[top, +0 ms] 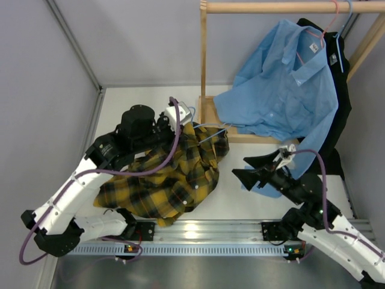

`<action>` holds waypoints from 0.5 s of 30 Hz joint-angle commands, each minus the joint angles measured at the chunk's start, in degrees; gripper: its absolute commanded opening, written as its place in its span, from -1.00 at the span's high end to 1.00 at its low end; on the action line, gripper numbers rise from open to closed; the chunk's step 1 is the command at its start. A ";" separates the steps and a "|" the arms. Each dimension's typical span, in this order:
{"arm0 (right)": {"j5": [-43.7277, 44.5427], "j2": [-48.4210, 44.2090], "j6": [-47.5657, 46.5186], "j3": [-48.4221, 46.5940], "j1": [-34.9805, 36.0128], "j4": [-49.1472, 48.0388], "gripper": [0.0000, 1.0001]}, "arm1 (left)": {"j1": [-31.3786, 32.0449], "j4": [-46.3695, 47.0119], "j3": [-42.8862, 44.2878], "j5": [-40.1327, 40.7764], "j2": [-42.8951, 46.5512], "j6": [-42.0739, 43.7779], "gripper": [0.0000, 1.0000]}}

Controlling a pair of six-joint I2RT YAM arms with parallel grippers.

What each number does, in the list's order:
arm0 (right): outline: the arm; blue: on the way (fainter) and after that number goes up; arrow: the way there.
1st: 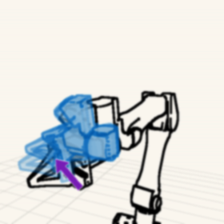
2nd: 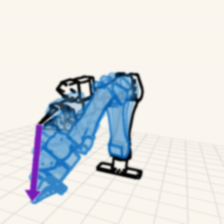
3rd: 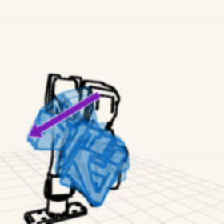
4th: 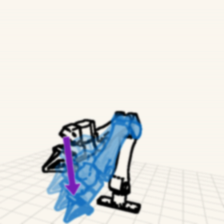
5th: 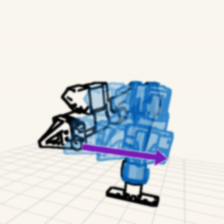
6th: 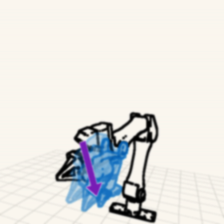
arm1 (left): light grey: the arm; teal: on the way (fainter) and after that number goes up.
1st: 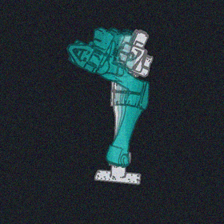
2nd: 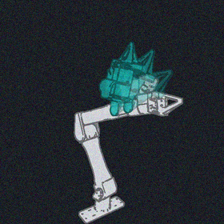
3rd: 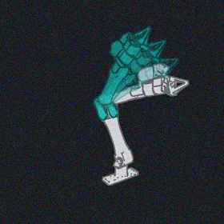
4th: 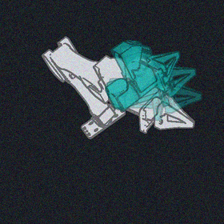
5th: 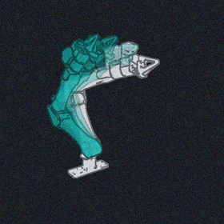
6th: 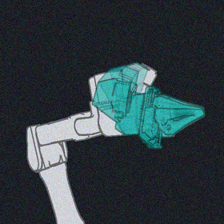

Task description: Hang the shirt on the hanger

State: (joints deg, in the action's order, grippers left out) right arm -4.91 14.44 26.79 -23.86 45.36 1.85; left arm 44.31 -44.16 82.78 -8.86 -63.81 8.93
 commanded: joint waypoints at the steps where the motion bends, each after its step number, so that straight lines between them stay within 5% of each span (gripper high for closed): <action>1: 4.29 9.19 13.18 -0.75 0.87 -0.08 -0.67 | -0.19 13.28 -3.14 4.21 5.43 -7.51 1.00; 15: -2.99 37.67 25.67 1.09 0.95 -33.91 -0.19 | -0.19 21.30 -11.33 1.83 11.69 -12.88 1.00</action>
State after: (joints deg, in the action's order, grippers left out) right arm -4.36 48.82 47.64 -23.49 45.36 -18.20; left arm 44.27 -30.04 71.77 -7.64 -53.93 -2.24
